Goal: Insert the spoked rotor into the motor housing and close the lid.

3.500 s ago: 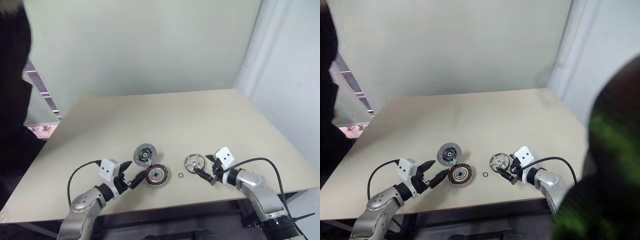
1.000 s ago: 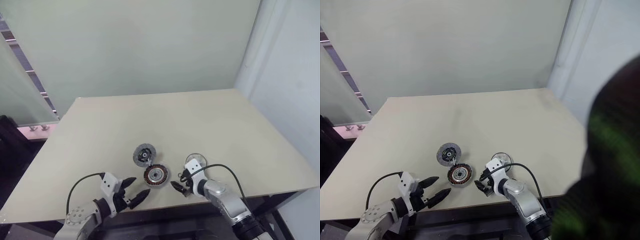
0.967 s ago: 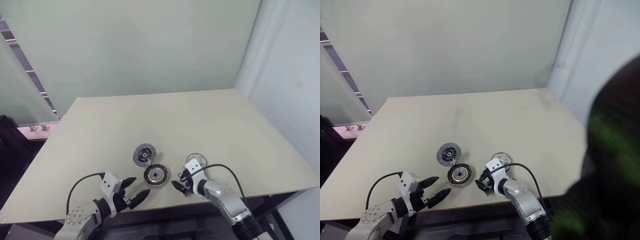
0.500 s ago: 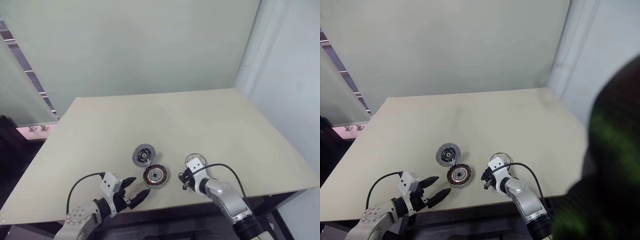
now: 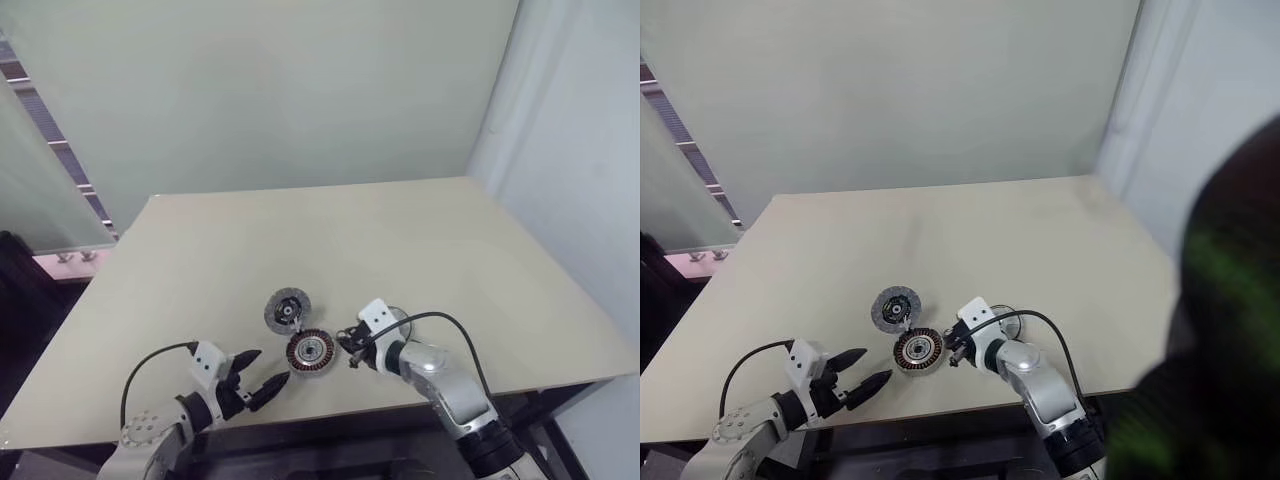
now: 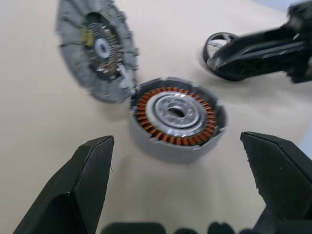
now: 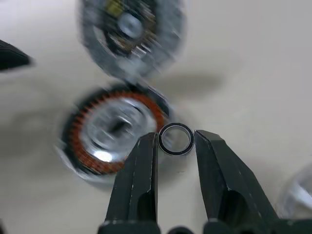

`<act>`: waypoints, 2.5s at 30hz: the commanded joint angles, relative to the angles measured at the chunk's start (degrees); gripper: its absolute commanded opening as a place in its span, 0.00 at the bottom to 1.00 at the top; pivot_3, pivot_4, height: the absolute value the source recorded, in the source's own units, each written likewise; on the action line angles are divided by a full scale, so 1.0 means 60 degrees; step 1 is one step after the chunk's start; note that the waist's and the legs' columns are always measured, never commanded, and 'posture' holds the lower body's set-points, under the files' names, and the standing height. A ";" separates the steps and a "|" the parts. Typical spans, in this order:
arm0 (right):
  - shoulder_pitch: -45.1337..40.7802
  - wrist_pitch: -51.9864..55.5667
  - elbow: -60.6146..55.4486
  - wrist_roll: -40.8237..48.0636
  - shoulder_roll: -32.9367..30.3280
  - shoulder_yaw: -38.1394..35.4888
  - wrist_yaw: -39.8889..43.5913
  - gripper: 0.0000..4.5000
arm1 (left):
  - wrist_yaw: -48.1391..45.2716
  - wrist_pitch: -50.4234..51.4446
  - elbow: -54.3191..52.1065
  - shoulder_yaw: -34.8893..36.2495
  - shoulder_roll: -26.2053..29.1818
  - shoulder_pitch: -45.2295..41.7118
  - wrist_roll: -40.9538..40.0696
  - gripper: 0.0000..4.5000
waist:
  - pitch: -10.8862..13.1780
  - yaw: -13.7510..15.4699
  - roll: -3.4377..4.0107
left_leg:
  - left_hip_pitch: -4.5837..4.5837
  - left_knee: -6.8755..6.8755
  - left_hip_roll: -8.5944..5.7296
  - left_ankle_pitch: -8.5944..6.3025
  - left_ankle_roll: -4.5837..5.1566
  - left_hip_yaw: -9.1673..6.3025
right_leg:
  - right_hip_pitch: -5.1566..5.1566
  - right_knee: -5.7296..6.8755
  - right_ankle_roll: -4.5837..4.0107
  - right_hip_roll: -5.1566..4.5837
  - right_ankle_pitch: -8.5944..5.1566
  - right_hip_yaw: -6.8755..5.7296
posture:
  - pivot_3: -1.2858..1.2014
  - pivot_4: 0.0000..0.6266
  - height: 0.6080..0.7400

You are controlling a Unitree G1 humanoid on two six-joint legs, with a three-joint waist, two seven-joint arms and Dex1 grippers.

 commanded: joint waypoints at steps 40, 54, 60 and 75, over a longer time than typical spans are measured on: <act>-0.1533 -0.0514 0.2793 -0.0477 0.1094 0.0718 0.0468 0.18 | -0.0041 0.0245 -0.0478 0.0736 0.0381 0.0129 -0.0287 1.00 | -0.0003 -0.0005 -0.0006 | 0.0002 -0.0015 -0.0004 0.0000 -0.0001 -0.0005 | -0.0007 0.0002 -0.0001 -0.0001 0.0002 0.0001 | 0.52 0.00 1.00; -0.1507 -0.0514 0.2893 -0.0502 0.1131 0.0836 0.0554 0.18 | -0.0022 0.0174 -0.0464 0.0721 0.0395 0.0116 -0.0221 1.00 | -0.0004 -0.0009 -0.0007 | 0.0006 -0.0015 -0.0003 0.0000 -0.0001 -0.0004 | -0.0004 0.0004 -0.0001 -0.0001 0.0002 0.0001 | 0.52 0.00 1.00; -0.1472 -0.0505 0.2884 -0.0539 0.1151 0.0886 0.0632 0.18 | -0.0034 0.0179 -0.0433 0.0722 0.0406 0.0066 -0.0223 1.00 | -0.0005 -0.0010 -0.0007 | 0.0007 -0.0016 -0.0003 0.0000 -0.0001 -0.0004 | -0.0004 0.0004 -0.0001 -0.0001 0.0002 0.0001 | 0.52 0.00 1.00; -0.1416 -0.0595 0.2947 -0.0569 0.1297 0.0965 0.0648 0.18 | -0.0008 0.0229 -0.0483 0.0740 0.0401 0.0128 -0.0245 1.00 | -0.0007 -0.0021 -0.0008 | 0.0009 -0.0022 -0.0003 0.0000 -0.0001 -0.0004 | -0.0005 0.0005 -0.0001 -0.0001 0.0002 0.0002 | 0.52 0.00 1.00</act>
